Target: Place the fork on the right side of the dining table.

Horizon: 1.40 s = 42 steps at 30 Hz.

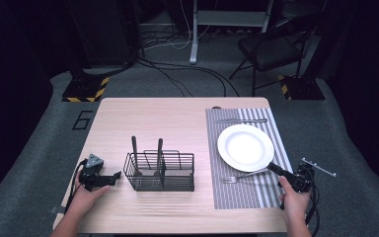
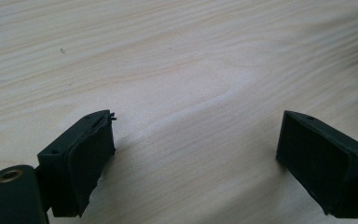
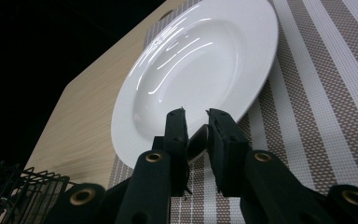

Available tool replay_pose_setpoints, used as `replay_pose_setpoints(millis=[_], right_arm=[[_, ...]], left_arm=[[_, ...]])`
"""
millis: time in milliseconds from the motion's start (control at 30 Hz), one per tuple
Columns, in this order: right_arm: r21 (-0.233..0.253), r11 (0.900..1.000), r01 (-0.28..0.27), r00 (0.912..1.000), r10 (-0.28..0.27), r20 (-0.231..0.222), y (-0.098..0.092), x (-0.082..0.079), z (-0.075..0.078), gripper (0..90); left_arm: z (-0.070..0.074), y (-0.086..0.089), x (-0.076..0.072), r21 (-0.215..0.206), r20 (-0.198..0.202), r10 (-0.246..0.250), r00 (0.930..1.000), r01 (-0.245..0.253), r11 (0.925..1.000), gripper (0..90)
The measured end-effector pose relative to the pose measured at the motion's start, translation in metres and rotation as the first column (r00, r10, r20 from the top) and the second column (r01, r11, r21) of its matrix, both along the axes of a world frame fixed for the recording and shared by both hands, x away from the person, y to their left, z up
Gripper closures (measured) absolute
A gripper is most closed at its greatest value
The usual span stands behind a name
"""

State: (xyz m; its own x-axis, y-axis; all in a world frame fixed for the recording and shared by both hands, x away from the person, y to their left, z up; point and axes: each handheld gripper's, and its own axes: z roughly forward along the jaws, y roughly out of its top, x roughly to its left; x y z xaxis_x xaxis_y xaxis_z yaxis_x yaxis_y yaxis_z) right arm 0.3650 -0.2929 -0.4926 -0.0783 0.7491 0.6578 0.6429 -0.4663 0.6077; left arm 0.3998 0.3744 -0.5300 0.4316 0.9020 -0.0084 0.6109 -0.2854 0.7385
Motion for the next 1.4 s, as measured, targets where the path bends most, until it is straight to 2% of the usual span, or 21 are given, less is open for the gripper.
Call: replay_pose_setpoints(millis=[200, 367, 467, 533, 800, 1033, 1167, 1400], right_arm=[[0.042, 0.999, 0.018, 0.9991, -0.017, -0.040, -0.005, -0.001, -0.009, 75.7], [0.046, 0.999, 0.025, 0.9982, -0.022, -0.056, -0.008, -0.001, -0.016, 74.7], [0.067, 0.997, 0.037, 0.9968, -0.032, -0.073, -0.009, 0.000, -0.018, 74.1], [0.067, 0.997, 0.042, 0.9954, -0.036, -0.089, -0.010, 0.000, -0.021, 73.7], [0.071, 0.996, 0.047, 0.9943, -0.040, -0.099, -0.012, 0.001, -0.025, 72.8], [0.054, 0.997, 0.054, 0.9922, -0.048, -0.115, -0.014, 0.001, -0.028, 71.4], [0.066, 0.996, 0.065, 0.9910, -0.056, -0.121, -0.014, 0.001, -0.028, 70.5], [0.039, 0.996, 0.086, 0.9883, -0.080, -0.130, -0.017, 0.000, -0.027, 67.0]], left_arm=[[0.000, 0.000, 0.000, 0.000, 0.000, 0.000, 1.0000, 0.000, 1.0000, 10.8], [0.000, 0.000, 0.000, 0.000, 0.000, -0.001, 1.0000, 0.001, 1.0000, 10.8], [0.000, 0.000, 0.000, 0.000, 0.000, 0.000, 1.0000, 0.000, 1.0000, 10.8], [0.000, 0.000, 0.000, 0.000, 0.000, 0.000, 1.0000, 0.000, 1.0000, 10.8], [0.000, 0.000, 0.000, 0.000, 0.000, -0.001, 1.0000, 0.001, 1.0000, 10.8], [0.000, 0.000, 0.000, 0.000, 0.000, 0.000, 1.0000, 0.000, 1.0000, 10.8], [0.000, 0.000, 0.000, 0.000, 0.000, 0.000, 1.0000, 0.000, 1.0000, 10.8], [0.000, 0.000, 0.000, 0.000, 0.000, 0.000, 1.0000, 0.000, 1.0000, 10.8]])
